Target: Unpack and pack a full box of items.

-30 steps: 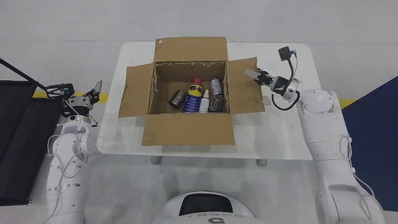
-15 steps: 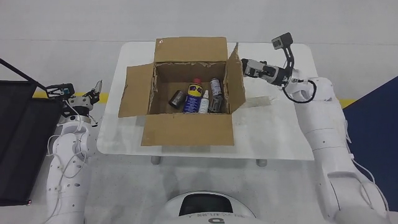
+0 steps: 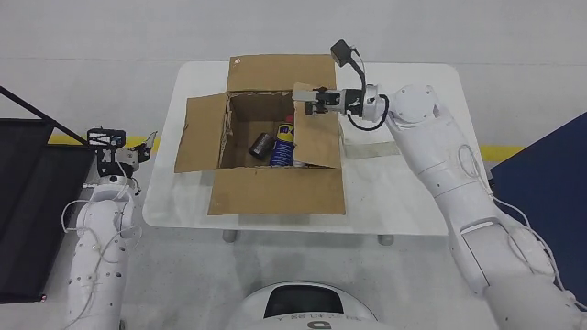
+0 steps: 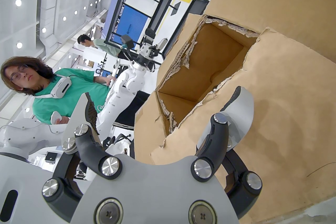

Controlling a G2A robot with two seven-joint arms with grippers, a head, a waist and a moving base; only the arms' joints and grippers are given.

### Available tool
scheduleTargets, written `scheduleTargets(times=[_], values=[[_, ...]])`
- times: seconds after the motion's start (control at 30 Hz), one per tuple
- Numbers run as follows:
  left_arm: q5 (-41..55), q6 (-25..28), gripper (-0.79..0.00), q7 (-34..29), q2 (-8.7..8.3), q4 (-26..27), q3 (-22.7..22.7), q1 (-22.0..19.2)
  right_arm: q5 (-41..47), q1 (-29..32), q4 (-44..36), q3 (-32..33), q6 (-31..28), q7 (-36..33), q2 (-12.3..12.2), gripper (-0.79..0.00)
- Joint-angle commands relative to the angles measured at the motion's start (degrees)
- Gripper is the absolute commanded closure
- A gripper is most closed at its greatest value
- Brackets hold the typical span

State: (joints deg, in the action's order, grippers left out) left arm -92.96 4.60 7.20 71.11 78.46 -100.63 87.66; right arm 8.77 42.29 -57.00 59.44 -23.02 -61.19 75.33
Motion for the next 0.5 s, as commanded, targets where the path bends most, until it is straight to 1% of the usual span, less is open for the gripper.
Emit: scheduleTargets(times=[0.0,0.07,0.13,0.17,0.33,0.47], values=[[-1.85,1.41,-0.785,0.06,-0.14,-0.71,0.68,-0.05,0.15,-0.27,0.69,-0.26,-0.08,0.09,0.08,-0.785],[-3.91,4.18,-0.785,-0.64,-0.35,-1.03,1.64,0.1,-0.08,-0.53,1.51,-0.52,0.38,0.22,0.11,-0.785],[-3.37,9.16,-0.785,-3.51,-0.53,-1.36,2.31,-0.16,0.11,-0.56,1.96,-0.76,0.36,0.03,0.14,-0.785],[-2.92,10.69,-0.785,-4.61,-0.62,-1.26,2.31,-0.5,-0.01,-0.61,2.35,-0.86,0.65,-0.12,0.13,-0.785],[-2.22,12.61,-0.785,-6.59,-0.74,-1.08,3.11,-1.55,-2.85,-1.28,3.78,-2.09,5.08,-0.3,0.1,-0.785],[-0.85,12.78,-0.785,-6.7,-0.75,0.07,3.41,-1.68,-4.01,-1.68,3.97,-2.87,6.17,-1.1,0.11,-0.785]])
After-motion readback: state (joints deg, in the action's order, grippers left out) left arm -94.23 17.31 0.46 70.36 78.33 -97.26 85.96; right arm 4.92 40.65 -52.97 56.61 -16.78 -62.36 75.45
